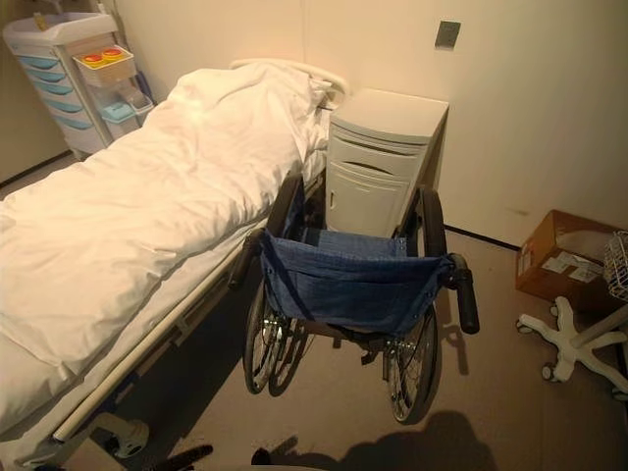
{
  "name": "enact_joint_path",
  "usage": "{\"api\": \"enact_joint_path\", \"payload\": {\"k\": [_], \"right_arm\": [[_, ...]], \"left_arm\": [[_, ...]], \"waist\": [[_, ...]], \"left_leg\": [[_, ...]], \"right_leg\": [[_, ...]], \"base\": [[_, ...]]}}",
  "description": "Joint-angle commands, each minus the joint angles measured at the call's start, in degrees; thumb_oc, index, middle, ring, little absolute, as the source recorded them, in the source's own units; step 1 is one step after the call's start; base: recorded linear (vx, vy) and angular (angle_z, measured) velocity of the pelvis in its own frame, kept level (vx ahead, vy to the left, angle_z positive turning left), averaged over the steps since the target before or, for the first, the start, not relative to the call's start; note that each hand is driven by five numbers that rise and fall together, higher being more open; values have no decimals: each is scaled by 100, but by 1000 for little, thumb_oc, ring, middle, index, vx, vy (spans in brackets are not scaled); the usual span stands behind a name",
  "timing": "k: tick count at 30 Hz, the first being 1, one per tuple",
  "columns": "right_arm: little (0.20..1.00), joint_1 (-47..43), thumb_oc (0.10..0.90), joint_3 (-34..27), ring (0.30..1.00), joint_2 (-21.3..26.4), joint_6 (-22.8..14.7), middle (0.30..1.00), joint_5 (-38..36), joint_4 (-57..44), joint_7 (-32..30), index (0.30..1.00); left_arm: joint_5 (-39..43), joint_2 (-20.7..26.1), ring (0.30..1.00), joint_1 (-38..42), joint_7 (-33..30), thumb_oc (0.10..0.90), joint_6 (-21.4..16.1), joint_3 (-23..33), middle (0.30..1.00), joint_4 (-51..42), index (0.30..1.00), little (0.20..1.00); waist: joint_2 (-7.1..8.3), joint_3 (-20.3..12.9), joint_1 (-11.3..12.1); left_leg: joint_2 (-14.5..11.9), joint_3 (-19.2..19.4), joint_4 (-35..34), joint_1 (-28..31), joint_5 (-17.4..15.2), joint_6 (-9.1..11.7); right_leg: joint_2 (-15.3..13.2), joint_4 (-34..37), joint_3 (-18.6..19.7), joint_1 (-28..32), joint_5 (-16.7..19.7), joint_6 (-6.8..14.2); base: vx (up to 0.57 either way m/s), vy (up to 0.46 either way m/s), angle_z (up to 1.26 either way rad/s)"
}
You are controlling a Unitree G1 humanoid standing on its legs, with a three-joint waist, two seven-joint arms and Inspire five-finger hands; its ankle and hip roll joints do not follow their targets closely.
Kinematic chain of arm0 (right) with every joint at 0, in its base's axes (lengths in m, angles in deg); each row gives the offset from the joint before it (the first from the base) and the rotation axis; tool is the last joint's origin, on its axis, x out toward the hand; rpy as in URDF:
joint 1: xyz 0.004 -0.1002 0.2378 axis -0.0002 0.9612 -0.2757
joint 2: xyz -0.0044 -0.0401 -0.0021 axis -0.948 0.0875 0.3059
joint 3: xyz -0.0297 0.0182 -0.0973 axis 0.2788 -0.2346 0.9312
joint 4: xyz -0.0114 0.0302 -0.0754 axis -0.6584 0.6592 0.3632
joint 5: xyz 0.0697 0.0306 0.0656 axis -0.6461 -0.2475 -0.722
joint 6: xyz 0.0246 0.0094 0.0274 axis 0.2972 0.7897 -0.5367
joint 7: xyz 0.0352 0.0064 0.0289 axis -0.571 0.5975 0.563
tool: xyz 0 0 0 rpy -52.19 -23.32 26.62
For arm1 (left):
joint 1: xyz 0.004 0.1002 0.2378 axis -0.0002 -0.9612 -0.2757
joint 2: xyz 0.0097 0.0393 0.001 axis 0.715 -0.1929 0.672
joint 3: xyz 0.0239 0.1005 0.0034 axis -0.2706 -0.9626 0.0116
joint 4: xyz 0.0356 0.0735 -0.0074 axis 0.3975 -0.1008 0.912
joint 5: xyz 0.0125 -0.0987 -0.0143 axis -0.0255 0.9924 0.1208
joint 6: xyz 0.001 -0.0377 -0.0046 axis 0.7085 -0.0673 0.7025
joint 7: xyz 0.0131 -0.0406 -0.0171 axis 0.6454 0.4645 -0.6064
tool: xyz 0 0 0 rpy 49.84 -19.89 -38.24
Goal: Push the wheelchair next to the bed
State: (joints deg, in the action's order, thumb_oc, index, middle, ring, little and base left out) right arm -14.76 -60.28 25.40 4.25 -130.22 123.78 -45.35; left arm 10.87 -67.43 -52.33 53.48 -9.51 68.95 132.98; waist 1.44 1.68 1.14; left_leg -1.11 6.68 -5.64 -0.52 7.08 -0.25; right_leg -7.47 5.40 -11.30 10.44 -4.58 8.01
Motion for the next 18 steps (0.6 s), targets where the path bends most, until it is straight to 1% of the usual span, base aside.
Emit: {"api": "enact_joint_path", "payload": {"k": [1,2,3,4,6,7,10,11,13,15,16,18], "right_arm": [[900,-196,800,121,900,68,365,900,41,400,1488,900],[900,-185,800,193,900,58,418,900,401,490,1666,900],[900,-184,800,414,900,27,390,900,1047,541,1978,900],[900,-213,800,529,900,20,478,900,1333,497,2305,900],[900,-214,800,737,900,-37,553,900,1513,515,2636,900],[900,-197,800,804,900,-62,485,900,1612,562,2750,900],[900,-180,800,900,900,-120,386,900,1726,594,2822,900],[900,-180,800,926,900,-119,294,900,1801,627,2846,900],[900,-186,800,1001,900,-128,250,900,1845,621,2822,900],[900,-213,800,1129,900,-166,194,900,2122,607,2784,900],[900,-217,800,1143,900,-169,179,900,2153,606,2794,900],[900,-241,800,1303,900,-224,253,900,2079,552,2675,900]], "left_arm": [[-613,-33,900,554,-477,800,-962,149,900,855,900,900],[-865,-65,900,554,-690,800,-997,117,900,1035,900,900],[-1138,-134,900,536,-965,800,-999,-16,900,1241,900,900],[-1069,-190,900,527,-995,800,-927,-75,900,1312,900,900],[-830,-270,900,522,-1061,800,-826,-33,900,1452,900,900],[-841,-299,900,500,-1070,800,-814,-7,900,1512,900,900],[-1002,-428,900,456,-895,800,-877,-131,900,1528,900,900],[-1136,-447,900,453,-891,800,-843,-234,900,1498,900,900],[-1190,-460,900,458,-891,800,-771,-334,900,1496,900,900],[-1264,-473,900,487,-794,800,-626,-514,900,1503,900,900],[-1280,-473,900,492,-788,800,-598,-532,900,1499,900,900],[-1565,-471,900,556,-834,800,-630,-758,900,1472,900,900]], "waist": [[-139,-34,91],[-131,-39,77],[-126,-41,55],[-121,-35,55],[-114,-32,63],[-112,-31,64],[-110,-22,66],[-114,-19,76],[-117,-21,79],[-126,-21,75],[-128,-21,76],[-141,-25,60]], "left_leg": [[-269,27,64,601,-589,347],[-271,42,64,604,-597,342],[-273,50,64,613,-602,337],[-267,46,64,618,-613,327],[-246,31,64,622,-625,307],[-238,25,64,628,-637,302],[-213,-6,79,635,-668,282],[-201,-22,77,641,-680,271],[-194,-33,83,635,-685,267],[-189,-36,79,633,-693,257],[-190,-34,78,633,-693,256],[-189,-36,64,623,-686,258]], "right_leg": [[48,-90,-20,-517,735,-66],[50,-93,-13,-521,727,-66],[54,-102,11,-523,723,-70],[55,-103,18,-518,719,-76],[50,-121,25,-514,707,-81],[45,-132,20,-510,697,-83],[39,-156,17,-503,686,-95],[38,-158,3,-494,682,-98],[36,-165,-1,-498,683,-95],[40,-171,-9,-499,678,-101],[40,-170,-13,-498,677,-101],[51,-162,-25,-499,679,-106]], "base": [[0,0,0],[0,0,0],[0,0,0],[0,0,0],[0,0,0],[-31,10,2],[-35,7,3],[0,0,0],[0,0,0],[-32,-1,-1],[-31,-2,-1],[0,0,0]]}}
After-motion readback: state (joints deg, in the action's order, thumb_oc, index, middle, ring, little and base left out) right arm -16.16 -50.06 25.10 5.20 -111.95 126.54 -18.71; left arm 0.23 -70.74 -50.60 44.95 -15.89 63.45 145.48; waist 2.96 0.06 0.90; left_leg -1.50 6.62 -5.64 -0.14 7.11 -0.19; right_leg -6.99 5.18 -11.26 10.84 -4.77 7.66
